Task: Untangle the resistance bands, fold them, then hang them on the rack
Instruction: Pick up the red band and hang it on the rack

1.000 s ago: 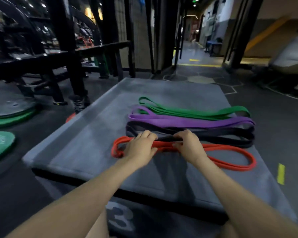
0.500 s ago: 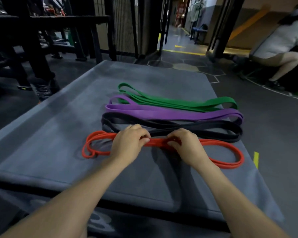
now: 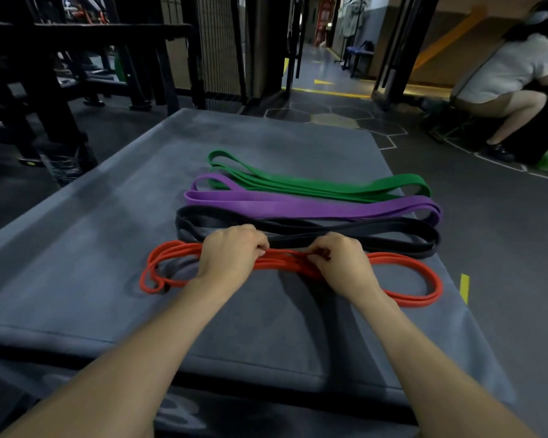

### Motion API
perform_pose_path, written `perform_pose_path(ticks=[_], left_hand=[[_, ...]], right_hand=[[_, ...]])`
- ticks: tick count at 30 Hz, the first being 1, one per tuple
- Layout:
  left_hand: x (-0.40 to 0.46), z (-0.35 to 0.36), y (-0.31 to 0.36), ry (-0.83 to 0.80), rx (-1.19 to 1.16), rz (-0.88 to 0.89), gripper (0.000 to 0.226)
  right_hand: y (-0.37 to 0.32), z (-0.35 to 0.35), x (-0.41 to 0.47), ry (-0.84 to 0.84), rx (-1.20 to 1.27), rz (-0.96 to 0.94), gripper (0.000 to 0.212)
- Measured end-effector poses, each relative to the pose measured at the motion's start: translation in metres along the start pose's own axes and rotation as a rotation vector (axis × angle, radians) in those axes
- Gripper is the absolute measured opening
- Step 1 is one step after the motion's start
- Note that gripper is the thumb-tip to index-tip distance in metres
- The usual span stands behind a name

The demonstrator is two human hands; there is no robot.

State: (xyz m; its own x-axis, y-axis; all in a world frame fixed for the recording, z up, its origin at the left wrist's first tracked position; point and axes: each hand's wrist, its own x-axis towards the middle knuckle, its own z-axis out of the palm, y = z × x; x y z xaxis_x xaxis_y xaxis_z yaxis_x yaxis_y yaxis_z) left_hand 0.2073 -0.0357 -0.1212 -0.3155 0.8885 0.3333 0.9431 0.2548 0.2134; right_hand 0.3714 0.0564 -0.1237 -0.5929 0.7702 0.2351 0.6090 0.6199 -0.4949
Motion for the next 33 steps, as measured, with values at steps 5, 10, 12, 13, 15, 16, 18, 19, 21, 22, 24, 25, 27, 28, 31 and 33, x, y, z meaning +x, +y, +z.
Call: perform_pose_path(ticks=[5,10,12,13,15,16,18,19,21,22,24,25,27,28,31,33], left_hand=[[0.000,0.000,0.002,0.025,0.011,-0.005,0.018],[0.000,0.002,0.007,0.046,0.091,0.044,0.014],[-0.001,0.002,0.007,0.027,0.112,0.073,0.015],[-0.001,0.001,0.006,0.013,0.120,0.083,0.017],[-0.001,0.000,0.004,-0.009,0.130,0.088,0.019],[-0.001,0.000,0.004,-0.023,0.139,0.089,0.019],[0.000,0.002,0.002,-0.048,0.168,0.110,0.020],[0.000,0.003,0.001,-0.069,0.174,0.120,0.021],[0.000,0.006,-0.003,-0.115,0.175,0.133,0.021],[0.000,0.006,-0.004,-0.139,0.167,0.132,0.020],[0.000,0.004,-0.006,-0.183,0.148,0.131,0.015],[-0.001,0.003,-0.006,-0.194,0.129,0.133,0.012],[-0.001,0.001,-0.006,-0.186,0.079,0.131,0.009],[-0.001,0.000,-0.005,-0.167,0.056,0.125,0.009],[0.002,-0.002,-0.004,-0.116,0.005,0.088,0.012],[0.004,-0.004,-0.005,-0.132,0.032,0.088,0.016]], right_hand=[[0.000,-0.003,0.000,-0.058,0.003,0.014,0.016],[0.001,-0.007,-0.001,-0.121,0.054,-0.020,0.014],[0.001,-0.007,-0.001,-0.125,0.050,-0.030,0.014],[0.001,-0.007,-0.001,-0.124,0.047,-0.031,0.014],[0.001,-0.006,-0.001,-0.122,0.040,-0.027,0.014],[0.001,-0.006,-0.001,-0.118,0.038,-0.023,0.014],[0.001,-0.005,-0.001,-0.112,0.029,-0.016,0.015],[0.001,-0.004,-0.001,-0.109,0.025,-0.017,0.015],[0.001,-0.004,0.000,-0.109,0.019,-0.019,0.016],[0.001,-0.004,0.000,-0.113,0.018,-0.018,0.016],[0.001,-0.004,0.000,-0.123,0.014,-0.020,0.015],[0.001,-0.004,0.000,-0.125,0.010,-0.023,0.015],[0.001,-0.005,-0.001,-0.118,-0.002,-0.026,0.016],[0.001,-0.005,-0.001,-0.109,-0.012,-0.025,0.016],[-0.003,-0.005,-0.001,-0.079,-0.077,-0.026,0.019],[-0.006,-0.007,-0.002,-0.084,-0.128,-0.049,0.022]])
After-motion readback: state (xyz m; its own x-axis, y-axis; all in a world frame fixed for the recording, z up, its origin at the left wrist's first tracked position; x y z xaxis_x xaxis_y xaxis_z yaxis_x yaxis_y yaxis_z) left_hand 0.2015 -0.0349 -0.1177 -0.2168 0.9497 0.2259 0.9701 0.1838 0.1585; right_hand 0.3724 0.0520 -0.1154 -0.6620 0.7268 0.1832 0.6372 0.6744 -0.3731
